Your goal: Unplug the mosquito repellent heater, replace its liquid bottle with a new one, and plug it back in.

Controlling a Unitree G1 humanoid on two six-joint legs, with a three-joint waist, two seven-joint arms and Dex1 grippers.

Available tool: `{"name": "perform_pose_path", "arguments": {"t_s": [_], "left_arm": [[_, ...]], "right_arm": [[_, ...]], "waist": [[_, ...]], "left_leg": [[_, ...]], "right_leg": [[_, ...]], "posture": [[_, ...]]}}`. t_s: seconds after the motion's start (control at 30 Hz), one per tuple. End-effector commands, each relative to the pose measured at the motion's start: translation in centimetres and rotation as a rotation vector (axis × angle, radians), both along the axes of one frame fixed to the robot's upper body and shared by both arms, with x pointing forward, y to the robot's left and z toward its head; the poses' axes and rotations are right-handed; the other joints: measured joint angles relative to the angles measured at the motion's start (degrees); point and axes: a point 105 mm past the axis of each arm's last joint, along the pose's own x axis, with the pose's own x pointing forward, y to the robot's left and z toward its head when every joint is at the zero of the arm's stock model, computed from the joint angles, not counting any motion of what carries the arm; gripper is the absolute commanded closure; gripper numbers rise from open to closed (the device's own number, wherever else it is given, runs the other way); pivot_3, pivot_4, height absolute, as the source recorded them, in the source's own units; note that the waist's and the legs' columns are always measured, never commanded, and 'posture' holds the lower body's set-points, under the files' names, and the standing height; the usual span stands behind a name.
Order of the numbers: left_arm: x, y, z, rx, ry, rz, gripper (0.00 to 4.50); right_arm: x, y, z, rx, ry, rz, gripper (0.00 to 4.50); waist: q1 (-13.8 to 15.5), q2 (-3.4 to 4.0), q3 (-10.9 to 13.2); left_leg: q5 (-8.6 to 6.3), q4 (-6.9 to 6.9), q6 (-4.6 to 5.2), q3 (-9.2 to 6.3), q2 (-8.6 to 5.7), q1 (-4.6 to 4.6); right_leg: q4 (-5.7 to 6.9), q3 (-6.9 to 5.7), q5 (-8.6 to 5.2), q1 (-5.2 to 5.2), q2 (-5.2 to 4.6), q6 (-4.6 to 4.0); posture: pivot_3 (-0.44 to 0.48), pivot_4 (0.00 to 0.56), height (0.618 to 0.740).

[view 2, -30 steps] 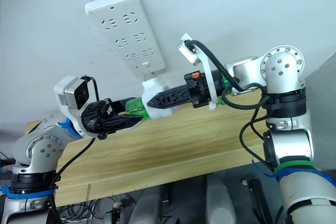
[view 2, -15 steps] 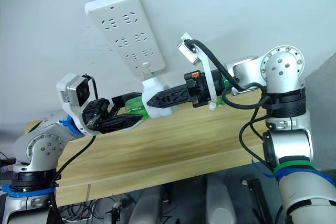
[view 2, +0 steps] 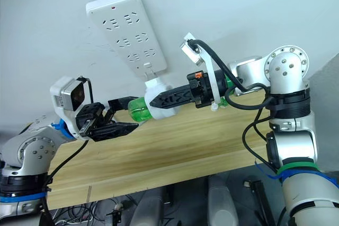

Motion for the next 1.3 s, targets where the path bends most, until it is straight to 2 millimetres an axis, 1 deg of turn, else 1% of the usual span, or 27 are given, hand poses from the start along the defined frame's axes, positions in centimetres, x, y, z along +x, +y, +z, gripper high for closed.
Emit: {"name": "perform_pose_path", "arguments": {"t_s": [0.03,0.13,0.2,0.33,0.47,0.6,0.73,0.87,1.0,1.13,1.3], "left_arm": [[-0.2,-0.1,0.0,0.083,-0.05,0.035,0.01],[0.7,-0.1,-0.7,0.181,-0.084,0.113,0.01],[0.9,-0.2,-0.8,0.19,-0.109,0.123,0.01],[1.6,-0.4,-1.8,0.285,-0.134,0.172,0.01],[2.1,-1.1,-1.7,0.289,-0.144,0.204,0.01],[3.0,-1.4,-2.3,0.392,-0.176,0.255,0.01],[2.7,-2.6,-1.9,0.384,-0.213,0.183,0.01],[2.6,-3.1,-1.7,0.399,-0.237,0.155,0.01],[2.4,-4.0,-1.5,0.399,-0.269,0.113,0.01],[2.5,-4.5,-2.0,0.442,-0.313,0.087,0.01],[3.1,-5.0,-2.4,0.463,-0.367,0.094,0.01]], "right_arm": [[-0.6,-0.6,0.5,0.0,-0.025,0.021,1.51],[-0.6,-1.1,0.2,-0.025,-0.031,0.009,1.51],[-0.5,-1.4,0.0,-0.056,-0.044,-0.01,1.51],[-0.1,-1.9,-0.5,-0.109,-0.062,-0.043,1.51],[0.2,-2.2,-1.0,-0.173,-0.075,-0.072,1.51],[0.9,-2.5,-1.7,-0.232,-0.067,-0.109,1.51],[1.8,-2.4,-2.2,-0.27,-0.058,-0.156,1.51],[2.5,-2.1,-2.2,-0.277,-0.058,-0.187,1.51],[3.1,-2.1,-2.5,-0.303,-0.053,-0.216,1.51],[3.4,-1.9,-2.5,-0.313,-0.038,-0.227,1.51],[3.3,-1.7,-2.8,-0.335,-0.022,-0.22,1.51]], "waist": [[0.1,0.0,0.0],[0.2,0.0,0.0],[0.2,0.0,0.0],[0.2,-0.01,0.0],[0.3,-0.02,0.0],[0.3,-0.03,0.0],[0.3,-0.05,-0.1],[0.3,-0.07,-0.1],[0.3,-0.07,-0.1],[0.2,-0.08,-0.1],[0.0,-0.08,-0.1]], "left_leg": [[0.0,0.01,0.0,0.01,0.0,0.0],[0.0,0.01,0.0,0.0,0.0,0.0],[0.0,0.0,0.0,0.01,0.0,0.0],[0.0,0.0,0.0,0.03,0.0,-0.01],[0.0,0.01,0.0,0.03,0.0,-0.01],[0.0,0.02,0.0,0.04,0.0,-0.01],[0.01,0.02,-0.01,0.04,0.0,-0.02],[0.01,0.02,-0.02,0.05,0.0,-0.02],[0.02,0.03,-0.03,0.05,0.0,-0.03],[0.02,0.03,-0.03,0.06,0.0,-0.03],[0.01,0.04,-0.02,0.06,0.0,-0.03]], "right_leg": [[0.0,0.0,0.0,0.0,0.0,0.0],[0.0,0.0,0.0,0.0,0.0,0.0],[0.0,-0.01,0.0,-0.01,0.0,0.0],[0.01,0.0,0.0,-0.02,0.0,0.0],[0.0,0.0,0.0,-0.02,0.0,0.0],[0.01,0.0,0.0,-0.02,0.0,0.0],[0.01,-0.01,0.0,-0.02,0.0,0.0],[0.01,-0.01,0.0,-0.02,0.0,0.0],[0.01,-0.01,0.0,-0.02,0.0,0.0],[0.01,-0.02,0.0,-0.02,0.0,0.0],[0.02,-0.02,0.01,-0.02,0.0,0.0]], "posture": [[-0.177,0.341,0.734],[-0.174,0.337,0.734],[-0.176,0.331,0.734],[-0.182,0.324,0.734],[-0.187,0.321,0.734],[-0.192,0.318,0.734],[-0.197,0.313,0.734],[-0.204,0.315,0.734],[-0.216,0.318,0.734],[-0.221,0.326,0.734],[-0.225,0.332,0.734]]}}
